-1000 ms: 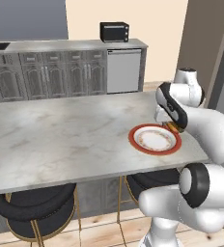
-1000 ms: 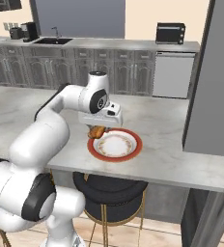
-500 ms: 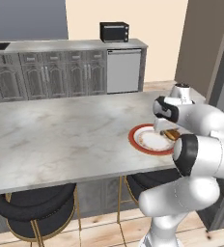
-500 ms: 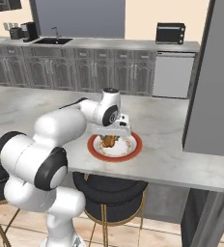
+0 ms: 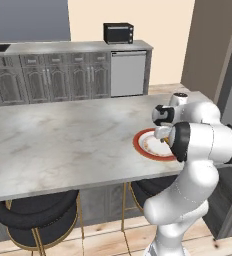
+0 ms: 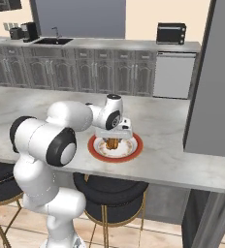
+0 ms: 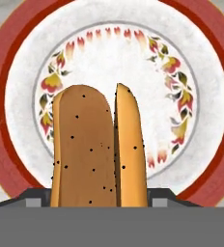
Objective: Move the hot dog bun to the plate on the dining table and place the condiment next to that plate. Then navigate to the fridge and take the sausage and place it on the plate as well.
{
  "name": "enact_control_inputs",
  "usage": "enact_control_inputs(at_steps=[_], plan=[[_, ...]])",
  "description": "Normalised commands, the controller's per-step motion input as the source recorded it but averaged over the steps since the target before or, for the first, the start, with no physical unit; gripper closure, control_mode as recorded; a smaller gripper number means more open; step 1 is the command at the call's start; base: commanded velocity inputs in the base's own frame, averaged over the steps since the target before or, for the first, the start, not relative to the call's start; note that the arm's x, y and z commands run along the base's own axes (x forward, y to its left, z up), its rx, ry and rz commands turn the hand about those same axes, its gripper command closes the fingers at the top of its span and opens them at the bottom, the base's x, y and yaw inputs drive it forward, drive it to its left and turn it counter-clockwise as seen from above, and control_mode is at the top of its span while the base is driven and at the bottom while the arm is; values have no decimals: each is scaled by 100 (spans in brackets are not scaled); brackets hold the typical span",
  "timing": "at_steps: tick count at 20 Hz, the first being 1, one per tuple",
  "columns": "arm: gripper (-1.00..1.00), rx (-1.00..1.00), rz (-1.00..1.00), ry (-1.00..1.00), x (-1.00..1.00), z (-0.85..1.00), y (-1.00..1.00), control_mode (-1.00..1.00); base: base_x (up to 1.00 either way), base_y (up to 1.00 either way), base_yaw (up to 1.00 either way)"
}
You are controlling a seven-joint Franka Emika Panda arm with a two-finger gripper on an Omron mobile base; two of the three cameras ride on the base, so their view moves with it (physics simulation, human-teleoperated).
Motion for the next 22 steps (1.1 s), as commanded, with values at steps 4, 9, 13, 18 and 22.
enact_control_inputs(at_steps=[4, 9, 13, 18, 22], plan=[[100, 0, 0, 0, 25, -30, 0, -100, 0, 0, 0], [100, 0, 0, 0, 10, -24, 0, -100, 0, 0, 0], [100, 0, 0, 0, 6, -22, 0, -100, 0, 0, 0], [100, 0, 0, 0, 7, -23, 0, -100, 0, 0, 0], [-100, -2, 0, 0, 11, -11, 0, -100, 0, 0, 0]])
